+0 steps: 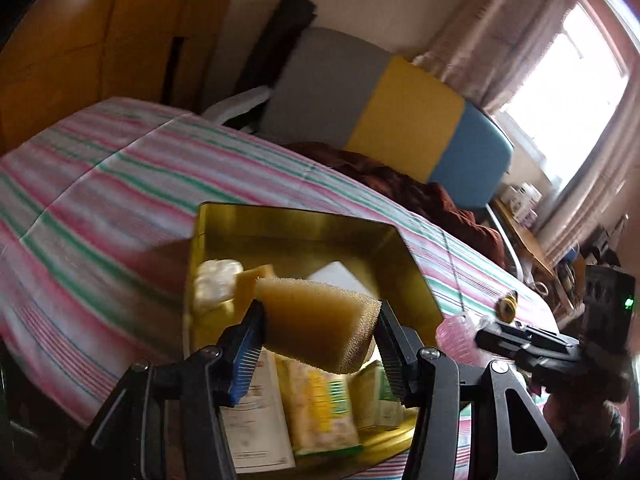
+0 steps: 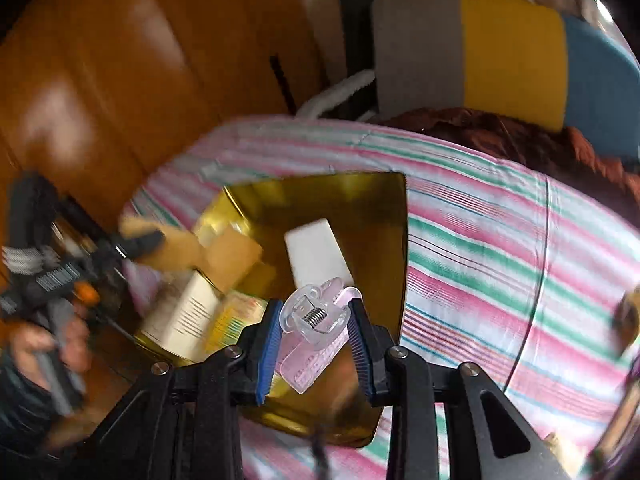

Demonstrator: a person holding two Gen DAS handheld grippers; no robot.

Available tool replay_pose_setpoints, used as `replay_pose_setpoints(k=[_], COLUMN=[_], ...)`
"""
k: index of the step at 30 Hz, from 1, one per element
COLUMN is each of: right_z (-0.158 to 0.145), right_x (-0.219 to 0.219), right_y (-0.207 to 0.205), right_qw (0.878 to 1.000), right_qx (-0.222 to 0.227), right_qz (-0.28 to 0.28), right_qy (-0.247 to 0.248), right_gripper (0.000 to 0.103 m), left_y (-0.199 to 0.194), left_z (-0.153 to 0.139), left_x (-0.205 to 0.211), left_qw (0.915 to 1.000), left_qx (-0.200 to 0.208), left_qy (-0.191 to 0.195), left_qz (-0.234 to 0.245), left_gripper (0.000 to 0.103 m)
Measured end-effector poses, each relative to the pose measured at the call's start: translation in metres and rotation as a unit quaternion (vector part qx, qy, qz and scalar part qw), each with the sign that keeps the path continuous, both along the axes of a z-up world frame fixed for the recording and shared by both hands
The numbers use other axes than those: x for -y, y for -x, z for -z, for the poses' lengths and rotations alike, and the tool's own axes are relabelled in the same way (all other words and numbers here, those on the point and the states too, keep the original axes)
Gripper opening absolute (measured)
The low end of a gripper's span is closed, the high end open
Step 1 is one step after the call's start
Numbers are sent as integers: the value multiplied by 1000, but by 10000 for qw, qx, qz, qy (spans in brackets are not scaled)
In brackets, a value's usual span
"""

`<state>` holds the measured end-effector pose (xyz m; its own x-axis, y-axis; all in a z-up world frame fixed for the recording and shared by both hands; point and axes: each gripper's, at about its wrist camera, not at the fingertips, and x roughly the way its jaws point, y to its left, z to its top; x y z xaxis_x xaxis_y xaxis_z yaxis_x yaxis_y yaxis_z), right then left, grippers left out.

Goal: Organize objects
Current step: 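Carry both items to the tray and release the sponge and pink clip inside, then withdraw both tools from the tray back toward the pile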

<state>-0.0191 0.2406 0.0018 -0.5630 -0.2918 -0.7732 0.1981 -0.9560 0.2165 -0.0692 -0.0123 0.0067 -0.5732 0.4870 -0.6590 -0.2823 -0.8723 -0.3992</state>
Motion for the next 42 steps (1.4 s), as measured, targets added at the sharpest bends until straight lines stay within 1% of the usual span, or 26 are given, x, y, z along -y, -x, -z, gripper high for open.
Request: replay_pose_setpoints(k=[3, 4, 5, 9, 12, 14, 16, 20, 22, 23, 24, 26, 27, 30, 34, 42], right_z=[19, 26, 31, 50, 49, 50, 49, 46, 44, 43, 42, 40, 38, 33, 26, 21], right_x=[20, 27, 31, 36, 32, 29, 27, 22, 20, 20, 20, 19, 20, 20, 18, 12], right_y=[8, 10, 12, 13, 10, 8, 7, 1, -1, -3, -4, -6, -8, -11, -18, -31], right_qw=[9971, 9941, 9917, 9856, 9872, 9881, 9885, 9909, 9917, 9920, 9924, 9930, 9932, 9935, 9930, 9927], right_qx=[190, 250, 306, 561, 573, 601, 631, 598, 550, 526, 502, 439, 407, 297, 170, 74], right_qz=[-213, -253, -285, -365, -244, -128, -12, 188, 266, 301, 339, 424, 458, 570, 752, 916], right_qy=[-707, -1026, -1216, -1554, -1466, -1412, -1375, -1192, -1130, -1103, -1074, -1012, -991, -934, -898, -785], right_gripper=[32, 32, 32, 32, 33, 35, 44, 51, 53, 53, 54, 58, 61, 61, 63, 64], left_y=[1, 2, 1, 4, 10, 14, 20, 32, 35, 34, 34, 34, 34, 32, 21, -12], left_z=[8, 10, 12, 20, 23, 26, 29, 34, 33, 32, 30, 26, 23, 16, 8, -2], left_x=[6, 6, 6, -2, -15, -24, -32, -45, -46, -44, -42, -34, -29, -20, -13, -22], left_qw=[10000, 9999, 9999, 9995, 9990, 9988, 9986, 9984, 9985, 9988, 9992, 9996, 9998, 9997, 9993, 9949], left_qx=[86, 113, 133, 214, 270, 276, 299, 371, 383, 357, 318, 247, 206, 101, -101, -633], left_qy=[-45, -61, -75, -76, -29, 17, 69, 195, 185, 202, 179, 77, 71, 86, 166, 741], left_qz=[7, 29, 66, 213, 350, 405, 422, 378, 350, 266, 188, 57, -27, -217, -305, -278], left_gripper=[54, 54, 54, 55, 56, 56, 56, 62, 70, 80, 88, 94, 95, 95, 94, 94])
